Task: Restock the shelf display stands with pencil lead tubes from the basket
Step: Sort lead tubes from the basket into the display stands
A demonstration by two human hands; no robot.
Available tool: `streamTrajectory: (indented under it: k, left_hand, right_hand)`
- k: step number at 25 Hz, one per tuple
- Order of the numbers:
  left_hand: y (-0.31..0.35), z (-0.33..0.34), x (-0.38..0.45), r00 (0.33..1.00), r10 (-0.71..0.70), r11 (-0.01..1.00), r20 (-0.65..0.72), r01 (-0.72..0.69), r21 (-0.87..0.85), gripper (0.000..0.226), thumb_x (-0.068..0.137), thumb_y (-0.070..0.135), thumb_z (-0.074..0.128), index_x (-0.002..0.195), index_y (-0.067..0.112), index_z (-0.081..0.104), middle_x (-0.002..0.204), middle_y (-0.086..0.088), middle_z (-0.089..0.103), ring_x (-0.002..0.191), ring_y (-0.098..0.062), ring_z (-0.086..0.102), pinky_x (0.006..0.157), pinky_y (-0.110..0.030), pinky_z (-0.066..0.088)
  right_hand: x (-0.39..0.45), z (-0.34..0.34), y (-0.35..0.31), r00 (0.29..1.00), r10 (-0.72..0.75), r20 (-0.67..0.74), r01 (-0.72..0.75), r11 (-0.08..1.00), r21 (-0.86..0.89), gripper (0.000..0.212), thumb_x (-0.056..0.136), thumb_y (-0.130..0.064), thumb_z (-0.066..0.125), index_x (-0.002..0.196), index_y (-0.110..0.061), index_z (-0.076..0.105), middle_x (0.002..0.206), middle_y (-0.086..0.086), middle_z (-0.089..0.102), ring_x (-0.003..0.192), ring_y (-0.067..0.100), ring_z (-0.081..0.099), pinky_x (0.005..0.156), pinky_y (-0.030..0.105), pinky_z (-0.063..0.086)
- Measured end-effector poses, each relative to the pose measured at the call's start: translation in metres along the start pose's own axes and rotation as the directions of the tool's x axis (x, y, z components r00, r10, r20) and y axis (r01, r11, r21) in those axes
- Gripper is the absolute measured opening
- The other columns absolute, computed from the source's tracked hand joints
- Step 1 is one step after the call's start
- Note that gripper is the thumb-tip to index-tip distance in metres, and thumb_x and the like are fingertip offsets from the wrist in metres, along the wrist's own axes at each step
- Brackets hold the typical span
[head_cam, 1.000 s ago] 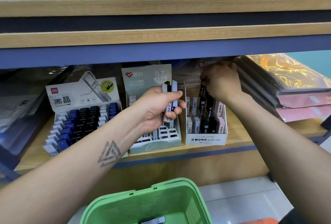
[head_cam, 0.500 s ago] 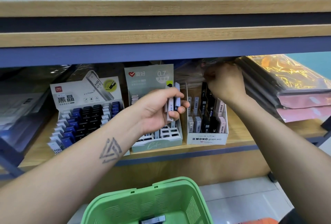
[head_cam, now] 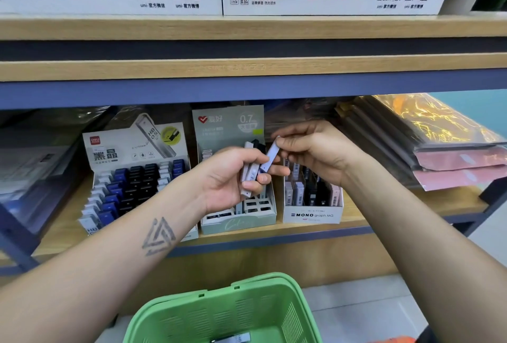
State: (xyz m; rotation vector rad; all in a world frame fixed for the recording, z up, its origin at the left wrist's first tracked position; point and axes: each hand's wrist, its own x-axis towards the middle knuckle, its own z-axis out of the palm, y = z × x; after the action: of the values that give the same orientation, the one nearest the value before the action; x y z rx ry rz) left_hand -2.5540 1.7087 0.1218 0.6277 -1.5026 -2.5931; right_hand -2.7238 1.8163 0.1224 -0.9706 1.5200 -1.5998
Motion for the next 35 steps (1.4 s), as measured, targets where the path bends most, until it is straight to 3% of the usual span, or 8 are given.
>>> streamTrajectory:
  k: [5, 10, 13, 19, 25, 29, 32, 35]
  left_hand:
    - [0.001, -0.007, 0.001, 0.996, 0.027, 1.000, -0.085, -0.027, 0.002, 0.017, 0.098, 0.000, 0.052, 0.115, -0.002, 0.057, 0.084, -0.014, 0.069, 0.049, -0.006, 0.044, 0.032, -0.012, 0.029]
    - [-0.004, 0.000, 0.005, 0.955, 0.211, 0.962, -0.206, -0.166, 0.218, 0.017, 0.088, -0.011, 0.065, 0.103, -0.003, 0.063, 0.090, -0.022, 0.073, 0.039, -0.004, 0.039, 0.031, -0.013, 0.025]
    - [-0.006, 0.008, 0.006, 0.943, 0.262, 0.940, -0.206, -0.201, 0.275, 0.012, 0.087, -0.003, 0.072, 0.090, 0.003, 0.062, 0.079, -0.016, 0.068, 0.037, -0.004, 0.038, 0.030, -0.013, 0.025]
    - [0.000, 0.010, 0.012, 0.903, 0.348, 0.913, -0.251, -0.266, 0.310, 0.026, 0.089, 0.008, 0.074, 0.105, -0.010, 0.065, 0.078, -0.018, 0.066, 0.038, -0.005, 0.038, 0.030, -0.013, 0.025]
    - [-0.009, 0.018, 0.021, 0.898, 0.339, 0.925, -0.279, -0.265, 0.272, 0.013, 0.090, 0.001, 0.070, 0.100, -0.006, 0.064, 0.089, -0.024, 0.071, 0.038, -0.005, 0.036, 0.031, -0.014, 0.023]
    - [-0.012, 0.022, 0.023, 0.897, 0.313, 0.933, -0.313, -0.229, 0.277, 0.004, 0.091, 0.001, 0.070, 0.092, 0.000, 0.065, 0.106, -0.033, 0.070, 0.039, -0.004, 0.038, 0.032, -0.013, 0.025]
    - [-0.009, 0.020, 0.022, 0.891, 0.321, 0.932, -0.319, -0.237, 0.276, 0.004, 0.093, 0.001, 0.068, 0.095, 0.001, 0.064, 0.113, -0.033, 0.068, 0.038, -0.003, 0.039, 0.032, -0.013, 0.025]
    - [-0.008, 0.020, 0.019, 0.899, 0.316, 0.932, -0.305, -0.233, 0.278, 0.006, 0.093, 0.001, 0.067, 0.098, 0.000, 0.064, 0.115, -0.033, 0.068, 0.038, -0.003, 0.039, 0.032, -0.013, 0.025]
  right_hand:
    - [-0.005, -0.005, -0.003, 0.999, 0.014, 0.042, -0.020, 0.988, 0.151, 0.017, 0.087, 0.005, 0.068, 0.097, -0.003, 0.078, 0.095, 0.020, 0.075, 0.084, 0.022, 0.073, 0.073, 0.024, 0.059]
    - [-0.011, 0.000, 0.002, 1.000, -0.005, 0.013, 0.003, 0.984, 0.176, 0.027, 0.082, 0.003, 0.074, 0.108, -0.001, 0.068, 0.097, 0.018, 0.075, 0.091, 0.025, 0.073, 0.076, 0.026, 0.059]
    - [-0.013, 0.003, 0.002, 0.999, -0.031, 0.027, 0.029, 0.995, 0.092, 0.010, 0.089, -0.005, 0.071, 0.098, -0.006, 0.076, 0.093, 0.014, 0.075, 0.089, 0.025, 0.071, 0.079, 0.032, 0.059]
    - [-0.020, -0.012, -0.004, 0.990, -0.091, 0.103, 0.112, 0.969, -0.220, 0.019, 0.084, -0.016, 0.079, 0.102, -0.011, 0.078, 0.079, 0.010, 0.071, 0.066, 0.015, 0.063, 0.056, 0.022, 0.050]
    - [-0.017, -0.027, -0.005, 0.991, -0.017, -0.132, 0.040, 0.984, 0.174, 0.019, 0.085, 0.008, 0.070, 0.104, 0.006, 0.068, 0.092, 0.024, 0.075, 0.086, 0.028, 0.076, 0.071, 0.022, 0.060]
    - [-0.018, -0.036, -0.011, 0.960, -0.204, -0.193, 0.145, 0.949, -0.280, 0.013, 0.085, -0.001, 0.077, 0.096, -0.007, 0.074, 0.085, 0.009, 0.077, 0.079, 0.018, 0.076, 0.070, 0.023, 0.059]
    - [-0.015, -0.042, -0.004, 0.909, -0.360, -0.212, 0.090, 0.664, -0.743, 0.012, 0.083, -0.010, 0.081, 0.093, -0.015, 0.075, 0.081, -0.003, 0.074, 0.074, 0.008, 0.071, 0.072, 0.022, 0.059]
    - [-0.011, -0.032, 0.015, 0.896, -0.404, -0.184, 0.040, 0.485, -0.874, 0.014, 0.088, -0.014, 0.077, 0.102, -0.013, 0.077, 0.090, 0.001, 0.074, 0.082, 0.012, 0.069, 0.077, 0.027, 0.057]
